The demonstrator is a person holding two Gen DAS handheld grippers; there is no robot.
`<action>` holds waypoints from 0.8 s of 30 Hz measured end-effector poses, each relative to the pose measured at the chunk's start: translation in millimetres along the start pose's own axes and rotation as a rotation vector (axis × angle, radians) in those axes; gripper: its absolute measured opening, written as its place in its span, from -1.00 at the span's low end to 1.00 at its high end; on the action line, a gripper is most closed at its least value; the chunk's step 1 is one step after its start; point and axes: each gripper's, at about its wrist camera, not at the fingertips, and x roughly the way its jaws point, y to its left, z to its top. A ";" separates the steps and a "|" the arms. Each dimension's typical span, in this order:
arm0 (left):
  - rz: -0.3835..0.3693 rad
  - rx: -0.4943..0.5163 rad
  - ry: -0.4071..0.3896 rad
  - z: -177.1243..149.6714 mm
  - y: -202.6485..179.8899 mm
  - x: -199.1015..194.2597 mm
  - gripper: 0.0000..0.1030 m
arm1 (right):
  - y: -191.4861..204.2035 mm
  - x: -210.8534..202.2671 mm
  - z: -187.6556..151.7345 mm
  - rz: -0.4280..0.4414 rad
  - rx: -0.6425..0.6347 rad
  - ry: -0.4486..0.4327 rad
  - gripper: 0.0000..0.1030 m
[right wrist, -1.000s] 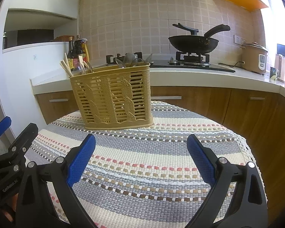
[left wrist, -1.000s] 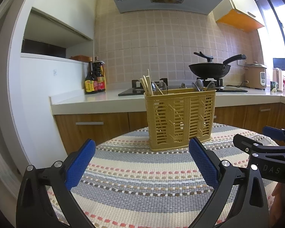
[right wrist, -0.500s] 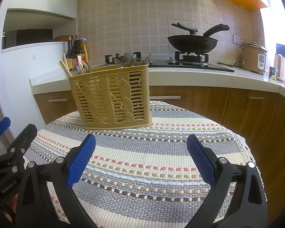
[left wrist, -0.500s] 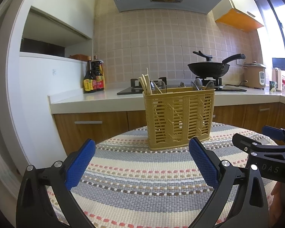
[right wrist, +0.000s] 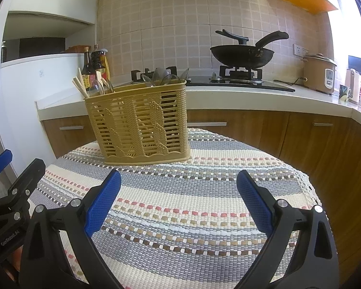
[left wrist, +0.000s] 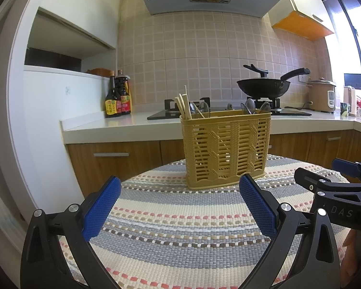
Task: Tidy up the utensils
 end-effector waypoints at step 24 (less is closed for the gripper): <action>-0.013 0.002 0.010 -0.3 -1.3 1.5 0.85 | 5.5 1.1 -2.0 -0.007 -0.016 0.002 0.79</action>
